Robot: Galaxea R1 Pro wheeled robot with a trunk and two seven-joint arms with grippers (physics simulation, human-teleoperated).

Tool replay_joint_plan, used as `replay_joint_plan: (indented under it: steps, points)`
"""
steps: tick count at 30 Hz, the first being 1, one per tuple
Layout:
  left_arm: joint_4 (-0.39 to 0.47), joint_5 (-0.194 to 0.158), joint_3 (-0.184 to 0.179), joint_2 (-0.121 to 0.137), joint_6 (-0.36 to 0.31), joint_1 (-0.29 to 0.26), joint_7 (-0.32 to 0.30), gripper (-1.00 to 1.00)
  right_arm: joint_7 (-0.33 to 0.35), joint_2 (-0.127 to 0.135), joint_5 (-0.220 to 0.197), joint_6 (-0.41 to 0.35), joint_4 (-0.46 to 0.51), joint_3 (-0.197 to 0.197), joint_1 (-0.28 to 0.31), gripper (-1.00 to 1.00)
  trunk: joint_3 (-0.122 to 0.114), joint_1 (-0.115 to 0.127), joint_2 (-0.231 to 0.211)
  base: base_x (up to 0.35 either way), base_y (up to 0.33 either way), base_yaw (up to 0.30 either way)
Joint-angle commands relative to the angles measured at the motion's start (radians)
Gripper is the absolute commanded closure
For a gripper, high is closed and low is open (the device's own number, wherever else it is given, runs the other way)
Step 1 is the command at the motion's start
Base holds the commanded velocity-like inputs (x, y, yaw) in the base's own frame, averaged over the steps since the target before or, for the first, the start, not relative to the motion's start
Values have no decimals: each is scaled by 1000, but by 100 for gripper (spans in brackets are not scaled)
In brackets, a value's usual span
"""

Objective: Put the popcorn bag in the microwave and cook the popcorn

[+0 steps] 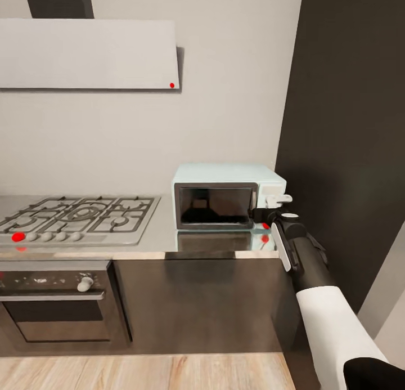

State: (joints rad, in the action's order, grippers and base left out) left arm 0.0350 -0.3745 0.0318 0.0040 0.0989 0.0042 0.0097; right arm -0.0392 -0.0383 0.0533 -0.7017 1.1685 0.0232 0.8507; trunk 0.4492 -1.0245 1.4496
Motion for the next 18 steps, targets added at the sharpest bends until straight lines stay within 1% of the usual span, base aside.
replay_joint_plan:
  steps: [1, 11, 15, 18]
  points:
    - [2, -2, 3, 0, 1, 0, 1, -100, -2, -1, 4, -5, 1, 1, 1, -100, 1, 0, 0, 138, 0, 0]
    - [2, -6, 6, 0, 1, 0, 1, -100, -2, -9, 0, -5, 0, 1, 1, -100, 1, 0, 0, 28, 0, 0]
    - [2, -2, 4, -1, 1, 0, 1, -100, -2, -9, 0, -5, 0, 1, 1, -100, 1, 0, 0, 218, 0, 0]
    - [2, -1, 3, -1, 1, 0, 1, -100, -2, -9, 0, -4, 0, 1, 1, -100, 1, 0, 0, 75, 0, 0]
